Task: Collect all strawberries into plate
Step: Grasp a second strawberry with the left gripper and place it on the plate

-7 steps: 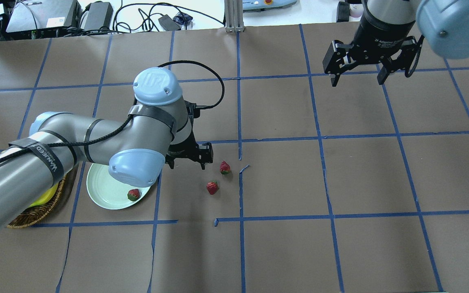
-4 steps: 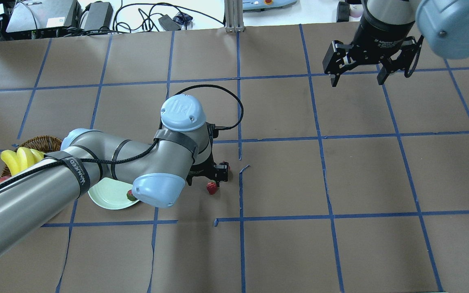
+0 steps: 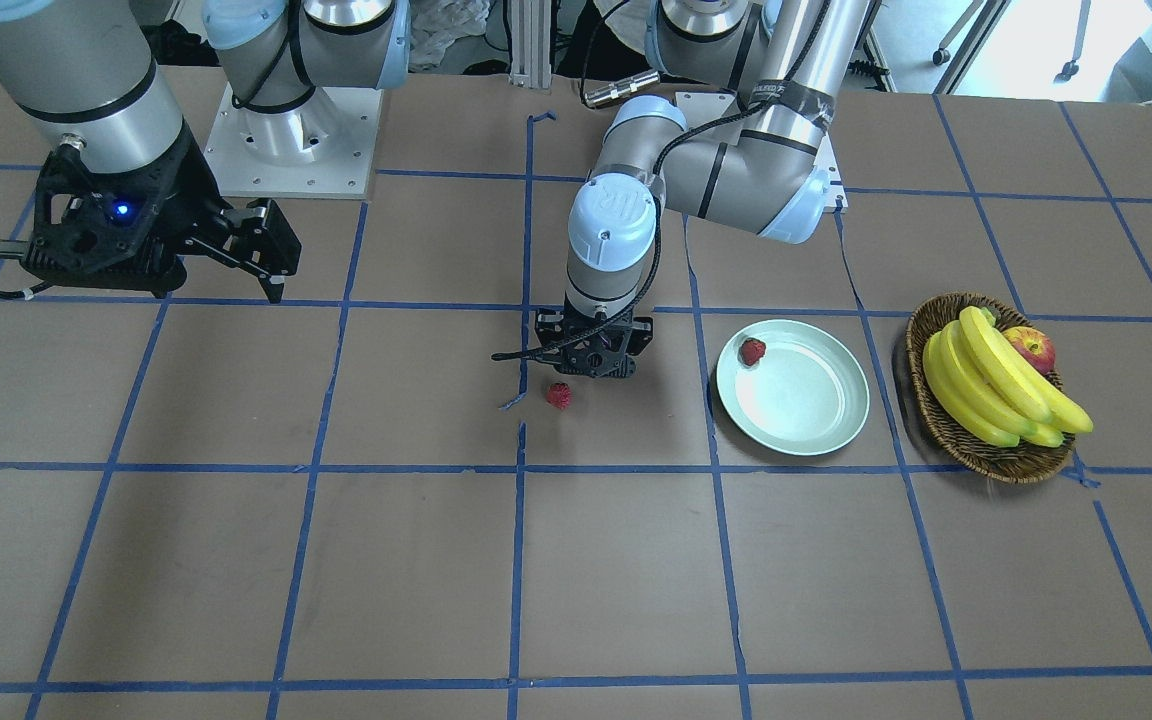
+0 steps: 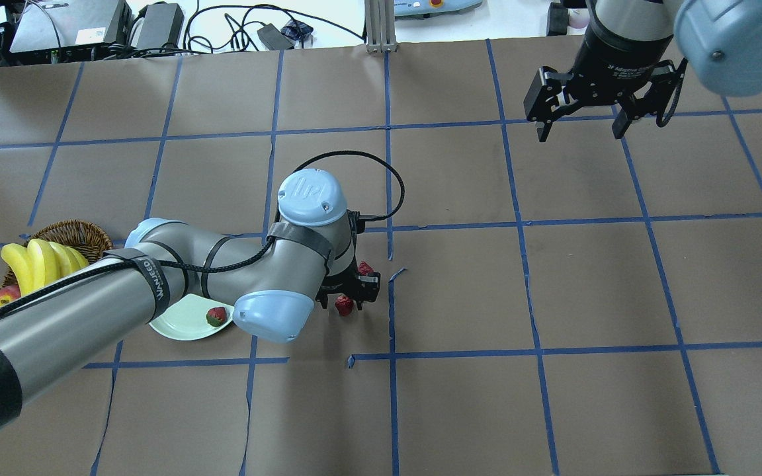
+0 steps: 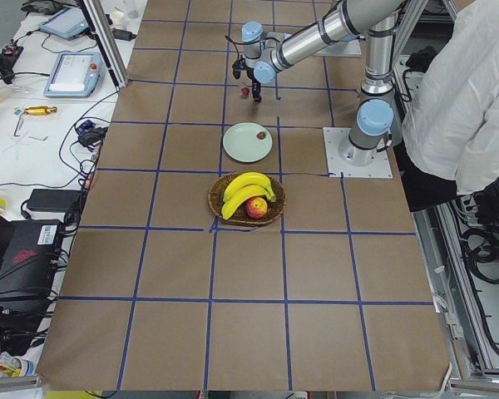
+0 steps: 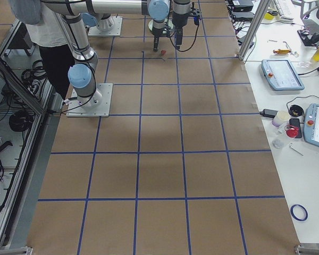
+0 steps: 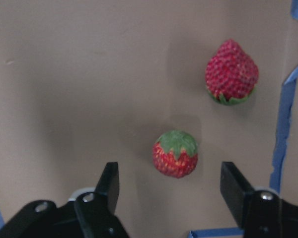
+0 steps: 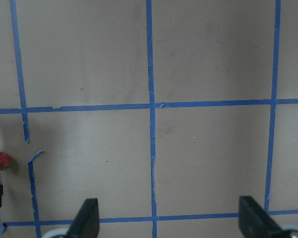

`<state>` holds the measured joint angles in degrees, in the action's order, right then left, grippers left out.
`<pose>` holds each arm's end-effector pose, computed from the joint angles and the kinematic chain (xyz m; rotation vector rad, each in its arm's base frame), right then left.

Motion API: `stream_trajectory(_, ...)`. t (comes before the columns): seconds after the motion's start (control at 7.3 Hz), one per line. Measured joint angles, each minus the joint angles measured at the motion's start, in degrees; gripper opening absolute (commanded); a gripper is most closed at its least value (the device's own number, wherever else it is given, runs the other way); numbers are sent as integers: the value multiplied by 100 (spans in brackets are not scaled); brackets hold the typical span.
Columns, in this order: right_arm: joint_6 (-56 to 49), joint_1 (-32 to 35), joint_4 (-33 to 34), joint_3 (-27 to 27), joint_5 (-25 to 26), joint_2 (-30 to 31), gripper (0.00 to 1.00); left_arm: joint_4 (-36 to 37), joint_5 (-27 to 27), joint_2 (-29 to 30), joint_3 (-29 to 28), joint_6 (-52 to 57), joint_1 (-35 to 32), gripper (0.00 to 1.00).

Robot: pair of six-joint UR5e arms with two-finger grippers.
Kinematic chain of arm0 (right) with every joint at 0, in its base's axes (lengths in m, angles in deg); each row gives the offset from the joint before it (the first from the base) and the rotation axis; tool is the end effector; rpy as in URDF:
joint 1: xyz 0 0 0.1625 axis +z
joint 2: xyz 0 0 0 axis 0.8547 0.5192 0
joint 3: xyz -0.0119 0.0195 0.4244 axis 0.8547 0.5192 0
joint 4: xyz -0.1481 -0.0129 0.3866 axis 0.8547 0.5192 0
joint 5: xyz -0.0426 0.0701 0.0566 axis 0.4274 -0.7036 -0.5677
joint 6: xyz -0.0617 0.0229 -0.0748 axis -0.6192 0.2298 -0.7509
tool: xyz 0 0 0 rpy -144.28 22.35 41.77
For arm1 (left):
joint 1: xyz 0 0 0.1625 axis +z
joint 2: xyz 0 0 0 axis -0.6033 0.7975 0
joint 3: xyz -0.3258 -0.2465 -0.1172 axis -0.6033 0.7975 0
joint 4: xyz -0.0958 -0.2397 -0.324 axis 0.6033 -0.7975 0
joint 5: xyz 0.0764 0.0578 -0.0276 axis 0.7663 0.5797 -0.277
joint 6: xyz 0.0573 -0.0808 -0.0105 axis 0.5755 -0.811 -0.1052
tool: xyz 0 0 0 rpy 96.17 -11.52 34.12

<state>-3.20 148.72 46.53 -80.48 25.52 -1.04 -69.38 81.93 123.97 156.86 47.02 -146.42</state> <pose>0.1310 -0.5216 0.4780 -0.0334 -3.1182 -0.0105 -0.2928 -0.4229 0.1790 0.1092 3.1316 0.1788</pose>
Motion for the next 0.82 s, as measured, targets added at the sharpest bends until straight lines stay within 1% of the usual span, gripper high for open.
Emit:
stream_trajectory(0.14,-2,0,0,-1,0,0,100,17,-1,15,-7,0,-2,7)
stream_trajectory(0.41,-8,0,0,5,5,0,100,8,53,-41,-80,181,25,9)
stream_trajectory(0.55,-8,0,2,7,8,-1,100,-123,141,-151,-225,462,172,9)
stream_trajectory(0.68,-9,-2,6,9,8,0,100,-430,276,-280,-395,900,521,9)
stream_trajectory(0.82,-7,-5,8,9,8,-1,100,-756,403,-431,-495,1542,1015,9)
